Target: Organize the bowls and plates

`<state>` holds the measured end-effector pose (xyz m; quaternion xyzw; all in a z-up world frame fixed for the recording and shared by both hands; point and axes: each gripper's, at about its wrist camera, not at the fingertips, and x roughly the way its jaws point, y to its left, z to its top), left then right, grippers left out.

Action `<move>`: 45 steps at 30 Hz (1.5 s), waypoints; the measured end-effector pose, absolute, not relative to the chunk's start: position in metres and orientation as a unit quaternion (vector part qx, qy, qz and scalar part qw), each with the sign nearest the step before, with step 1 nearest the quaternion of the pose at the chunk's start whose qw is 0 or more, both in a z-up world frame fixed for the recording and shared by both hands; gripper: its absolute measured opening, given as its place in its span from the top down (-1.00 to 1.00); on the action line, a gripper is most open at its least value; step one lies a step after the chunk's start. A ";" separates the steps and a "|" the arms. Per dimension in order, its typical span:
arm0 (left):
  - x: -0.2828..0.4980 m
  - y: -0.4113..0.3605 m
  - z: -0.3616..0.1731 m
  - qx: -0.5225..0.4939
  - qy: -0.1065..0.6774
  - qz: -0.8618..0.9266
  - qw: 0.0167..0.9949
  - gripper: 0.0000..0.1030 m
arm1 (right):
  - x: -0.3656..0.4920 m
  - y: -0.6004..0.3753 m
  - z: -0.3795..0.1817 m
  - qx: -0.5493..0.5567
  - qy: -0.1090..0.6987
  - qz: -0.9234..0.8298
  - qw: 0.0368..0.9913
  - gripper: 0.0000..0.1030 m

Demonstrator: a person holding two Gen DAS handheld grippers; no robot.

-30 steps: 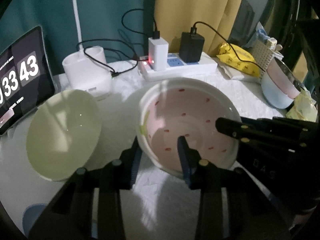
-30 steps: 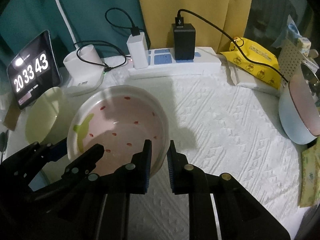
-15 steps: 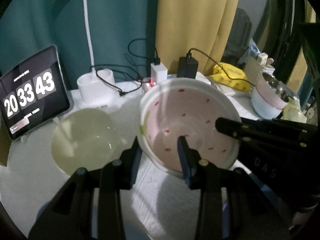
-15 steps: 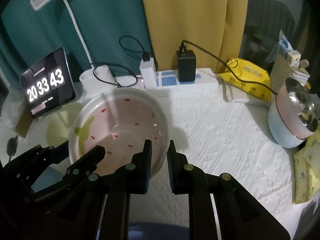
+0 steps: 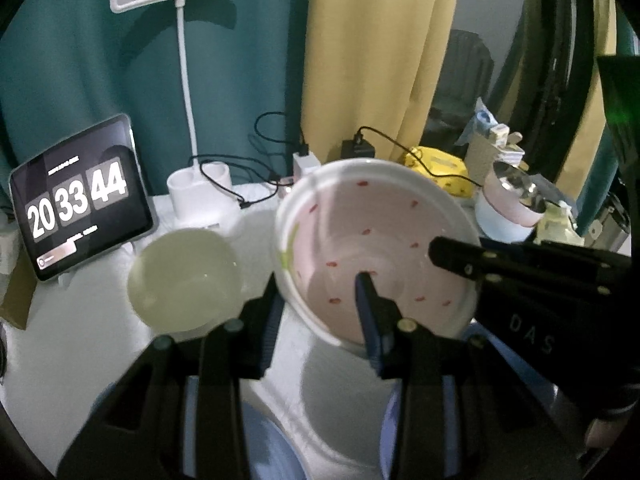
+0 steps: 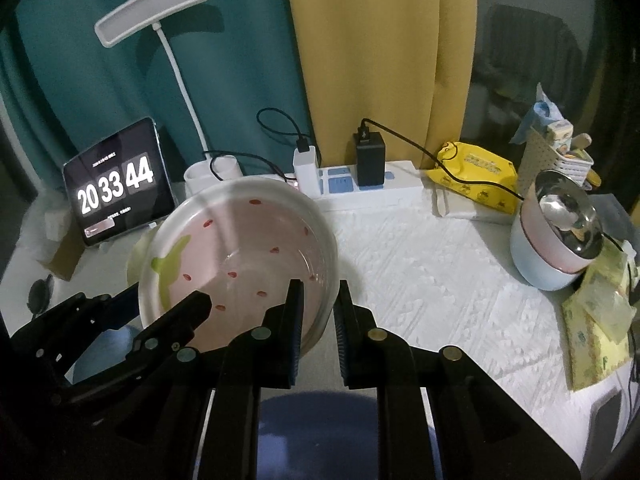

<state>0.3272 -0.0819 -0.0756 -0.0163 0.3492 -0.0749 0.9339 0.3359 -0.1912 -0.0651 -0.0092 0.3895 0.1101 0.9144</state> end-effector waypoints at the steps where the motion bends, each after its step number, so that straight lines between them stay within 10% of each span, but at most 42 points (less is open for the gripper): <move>1: 0.325 -0.083 -0.074 -0.016 0.349 -0.076 0.934 0.29 | 0.333 -0.192 -0.064 -0.009 0.389 0.109 0.915 0.69; 45: 0.239 -0.143 -0.119 0.019 0.407 -0.125 0.905 0.28 | 0.234 -0.253 -0.106 0.032 0.426 0.069 0.902 0.69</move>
